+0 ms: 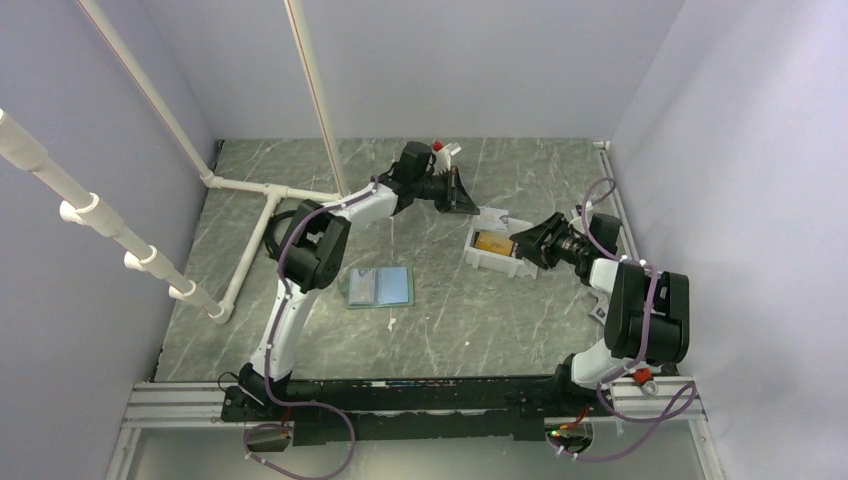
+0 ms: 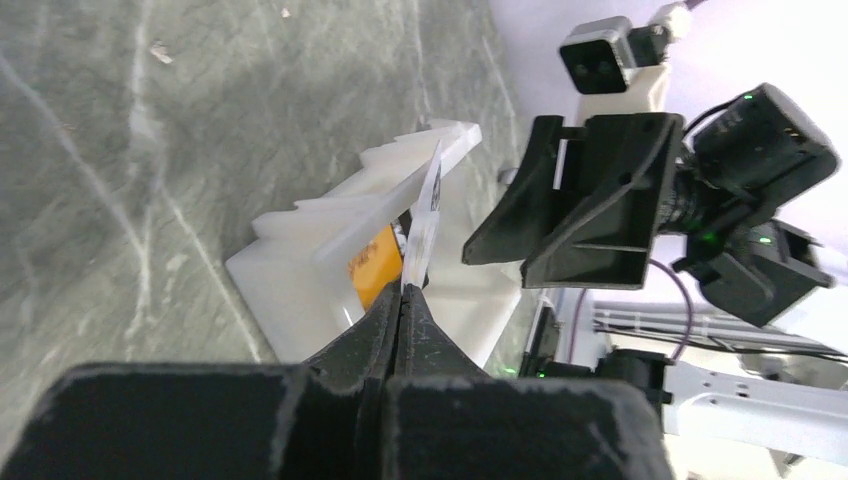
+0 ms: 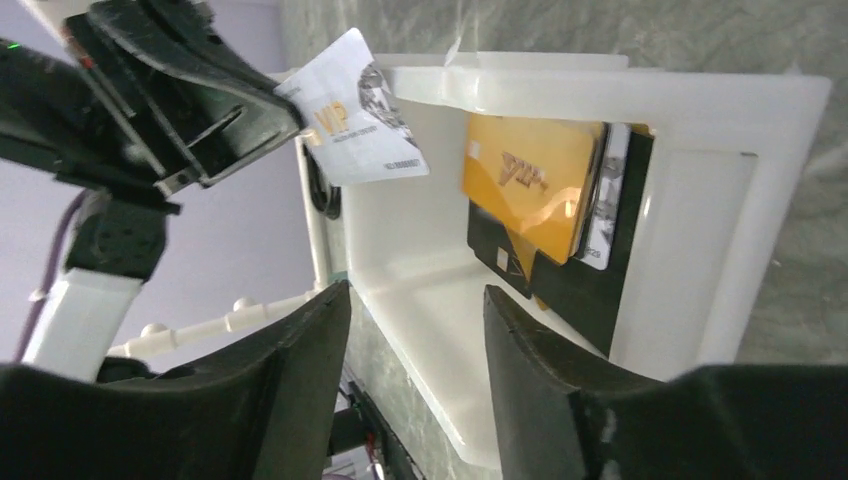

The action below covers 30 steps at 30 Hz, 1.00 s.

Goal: Put the credit cards into the card holder
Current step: Pick up the credit card from the storage box.

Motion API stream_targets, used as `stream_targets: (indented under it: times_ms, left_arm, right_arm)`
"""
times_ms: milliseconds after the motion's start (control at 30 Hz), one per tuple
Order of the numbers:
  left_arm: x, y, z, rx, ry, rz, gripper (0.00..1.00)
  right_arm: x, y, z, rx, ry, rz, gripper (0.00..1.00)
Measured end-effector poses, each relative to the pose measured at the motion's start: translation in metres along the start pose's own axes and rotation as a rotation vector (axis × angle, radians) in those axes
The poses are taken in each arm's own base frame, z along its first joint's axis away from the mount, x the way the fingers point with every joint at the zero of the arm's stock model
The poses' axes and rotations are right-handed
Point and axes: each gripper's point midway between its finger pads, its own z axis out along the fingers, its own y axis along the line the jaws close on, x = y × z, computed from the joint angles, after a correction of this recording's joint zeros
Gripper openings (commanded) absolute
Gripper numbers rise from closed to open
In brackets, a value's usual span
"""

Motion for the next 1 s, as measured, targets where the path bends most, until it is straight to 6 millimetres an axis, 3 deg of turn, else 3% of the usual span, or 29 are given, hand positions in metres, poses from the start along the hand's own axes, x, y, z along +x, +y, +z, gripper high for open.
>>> stream_targets:
  times_ms: [100,267,433,567,667,800,1000]
  left_arm:
    - [-0.004,-0.005,-0.009,-0.054,-0.011,0.039,0.0]
    - [-0.02,-0.043,-0.034,-0.073,-0.058,0.133,0.0]
    - [-0.014,-0.084,-0.07,-0.092,-0.024,0.252,0.0]
    - [0.017,-0.091,-0.103,-0.161,0.092,0.318,0.0]
    - [0.059,-0.088,-0.137,-0.206,0.207,0.342,0.0]
    - [0.113,-0.094,-0.18,-0.21,0.312,0.361,0.0]
    - [0.159,-0.11,-0.211,-0.136,0.366,0.382,0.0]
  right_arm:
    - [0.0,-0.001,-0.004,0.051,-0.005,-0.016,0.6]
    - [-0.014,0.011,-0.006,0.124,-0.024,-0.102,0.68]
    - [-0.009,0.051,-0.003,0.181,-0.013,-0.322,0.76]
    - [0.035,0.112,0.005,0.086,0.065,-0.598,0.76]
    - [0.082,0.149,0.004,-0.068,0.173,-0.747,0.75]
    - [0.131,0.166,0.002,-0.222,0.334,-0.799,0.7]
    - [0.197,0.166,0.001,-0.35,0.581,-0.796,0.65]
